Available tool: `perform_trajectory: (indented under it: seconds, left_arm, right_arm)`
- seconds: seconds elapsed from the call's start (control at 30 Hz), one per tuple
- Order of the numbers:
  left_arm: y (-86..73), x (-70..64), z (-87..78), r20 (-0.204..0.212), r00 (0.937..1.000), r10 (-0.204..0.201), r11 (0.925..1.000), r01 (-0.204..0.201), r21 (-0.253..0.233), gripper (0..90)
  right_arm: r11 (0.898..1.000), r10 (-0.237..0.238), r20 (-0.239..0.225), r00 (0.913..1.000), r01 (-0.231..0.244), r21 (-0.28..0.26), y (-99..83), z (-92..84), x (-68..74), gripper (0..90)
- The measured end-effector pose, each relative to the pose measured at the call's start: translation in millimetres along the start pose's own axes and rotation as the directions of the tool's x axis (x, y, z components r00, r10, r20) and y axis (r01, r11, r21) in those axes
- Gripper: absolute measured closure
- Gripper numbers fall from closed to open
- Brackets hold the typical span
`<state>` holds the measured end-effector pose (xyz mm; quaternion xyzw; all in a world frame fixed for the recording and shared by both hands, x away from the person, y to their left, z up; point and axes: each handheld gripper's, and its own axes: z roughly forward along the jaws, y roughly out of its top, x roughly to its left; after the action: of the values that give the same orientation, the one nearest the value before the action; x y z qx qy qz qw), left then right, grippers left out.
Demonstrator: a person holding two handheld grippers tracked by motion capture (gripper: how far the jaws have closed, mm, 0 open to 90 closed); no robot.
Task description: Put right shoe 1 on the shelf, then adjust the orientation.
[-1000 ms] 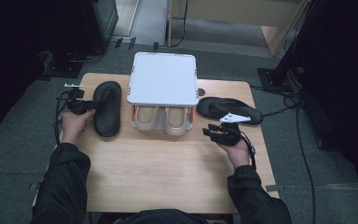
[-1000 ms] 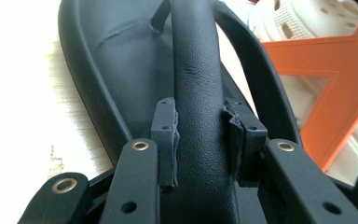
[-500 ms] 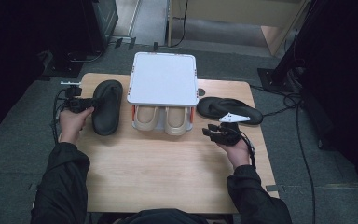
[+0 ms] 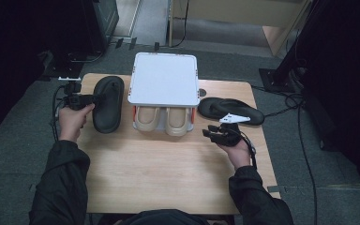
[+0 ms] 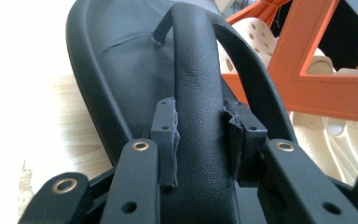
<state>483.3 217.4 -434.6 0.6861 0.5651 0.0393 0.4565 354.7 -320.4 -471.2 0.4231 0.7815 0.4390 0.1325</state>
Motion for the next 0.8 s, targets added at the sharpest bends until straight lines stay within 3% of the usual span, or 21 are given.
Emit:
perform_trajectory:
  seconds: [0.8]
  left_arm:
    - [43.3,-28.0,-10.2,-0.015,0.9997,0.019,0.9998,-0.019,-0.005,68.0]
  right_arm:
    - [1.0,-0.011,-0.01,0.9999,0.011,0.009,1.5,2.8,2.7,61.5]
